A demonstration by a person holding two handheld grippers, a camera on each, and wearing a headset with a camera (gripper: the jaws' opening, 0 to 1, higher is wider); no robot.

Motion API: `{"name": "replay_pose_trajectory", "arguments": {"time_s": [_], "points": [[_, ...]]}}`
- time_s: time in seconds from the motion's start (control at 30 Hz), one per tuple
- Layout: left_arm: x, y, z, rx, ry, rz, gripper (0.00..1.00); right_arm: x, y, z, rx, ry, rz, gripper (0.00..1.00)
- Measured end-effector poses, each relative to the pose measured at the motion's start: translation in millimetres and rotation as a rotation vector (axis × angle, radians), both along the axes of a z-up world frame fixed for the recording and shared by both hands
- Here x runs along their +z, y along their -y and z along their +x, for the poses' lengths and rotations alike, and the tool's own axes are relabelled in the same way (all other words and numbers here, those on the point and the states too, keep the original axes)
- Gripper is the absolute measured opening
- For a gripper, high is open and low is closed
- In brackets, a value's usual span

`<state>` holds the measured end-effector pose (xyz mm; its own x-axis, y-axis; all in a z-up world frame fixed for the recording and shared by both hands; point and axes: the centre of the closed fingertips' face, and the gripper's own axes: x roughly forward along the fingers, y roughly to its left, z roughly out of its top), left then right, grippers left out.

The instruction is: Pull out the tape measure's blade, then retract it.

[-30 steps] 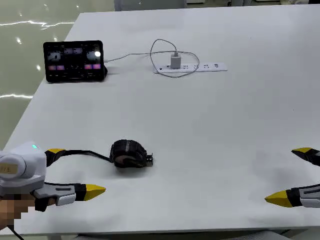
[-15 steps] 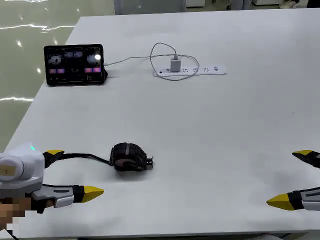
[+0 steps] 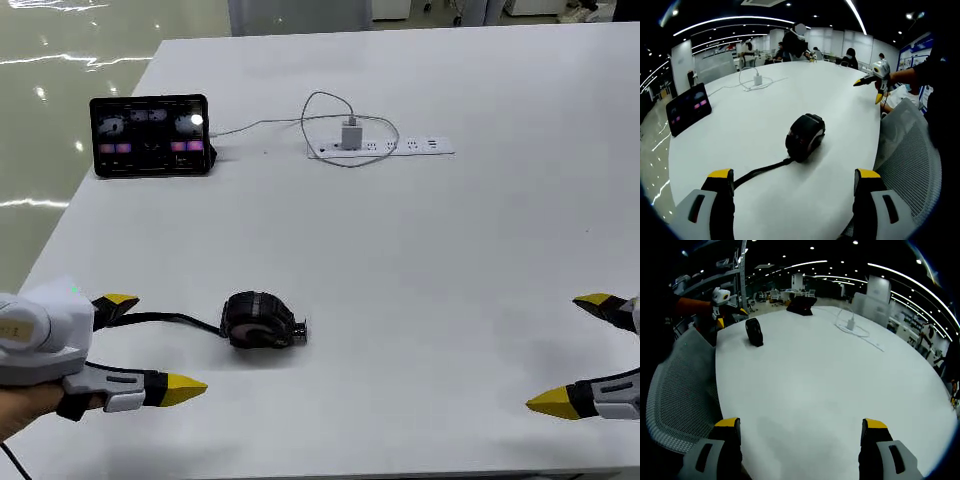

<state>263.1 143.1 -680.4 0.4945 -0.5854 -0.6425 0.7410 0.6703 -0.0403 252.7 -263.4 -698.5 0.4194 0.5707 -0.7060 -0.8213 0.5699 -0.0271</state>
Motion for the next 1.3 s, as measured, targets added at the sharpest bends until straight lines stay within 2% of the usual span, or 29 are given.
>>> {"name": "replay_pose_trajectory", "arguments": {"time_s": [0.07, 0.1, 0.13, 0.17, 0.23, 0.33, 0.6, 0.7, 0.83, 1.03, 1.13, 1.3], "points": [[-2.1, 3.4, -1.1, -0.04, -0.013, 0.022, 0.97, -0.7, -5.3, 2.0, 0.023, 0.002, -0.001, 0.99], [-3.0, 5.7, -0.4, -0.069, -0.008, 0.039, 0.96, 0.3, -12.7, 3.1, 0.075, 0.022, 0.009, 0.99], [-3.3, 7.3, 0.7, -0.092, 0.002, 0.054, 0.96, 0.1, -14.9, 3.2, 0.076, 0.019, 0.011, 0.99], [-4.5, 9.6, 1.1, -0.11, -0.002, 0.07, 0.96, -0.6, -20.0, 2.3, 0.085, -0.001, 0.018, 0.99], [-5.0, 14.2, 2.8, -0.132, -0.008, 0.077, 0.96, -1.5, -26.0, 2.6, 0.099, -0.017, 0.02, 0.99], [-5.0, 23.6, 5.1, -0.183, -0.019, 0.095, 0.96, -1.5, -36.4, 6.0, 0.14, -0.003, 0.015, 0.99], [-6.4, 38.6, 10.3, -0.292, -0.052, 0.152, 0.95, -0.8, -53.6, 16.0, 0.179, 0.006, -0.003, 0.99], [-6.5, 41.8, 15.3, -0.33, -0.044, 0.183, 0.95, 1.9, -61.9, 18.0, 0.202, 0.017, 0.017, 0.99], [-8.1, 46.8, 23.3, -0.37, -0.039, 0.223, 0.94, -0.4, -71.0, 21.6, 0.216, 0.009, 0.013, 0.99], [-9.8, 58.0, 29.1, -0.423, -0.04, 0.251, 0.94, -5.3, -84.0, 25.3, 0.258, 0.012, 0.002, 0.99], [-12.5, 62.1, 30.5, -0.447, -0.046, 0.279, 0.93, -5.3, -92.2, 28.8, 0.266, 0.011, 0.012, 0.99], [-14.6, 71.2, 34.4, -0.48, -0.035, 0.32, 0.9, -3.4, -108.7, 32.8, 0.28, 0.01, 0.038, 0.99]]}}
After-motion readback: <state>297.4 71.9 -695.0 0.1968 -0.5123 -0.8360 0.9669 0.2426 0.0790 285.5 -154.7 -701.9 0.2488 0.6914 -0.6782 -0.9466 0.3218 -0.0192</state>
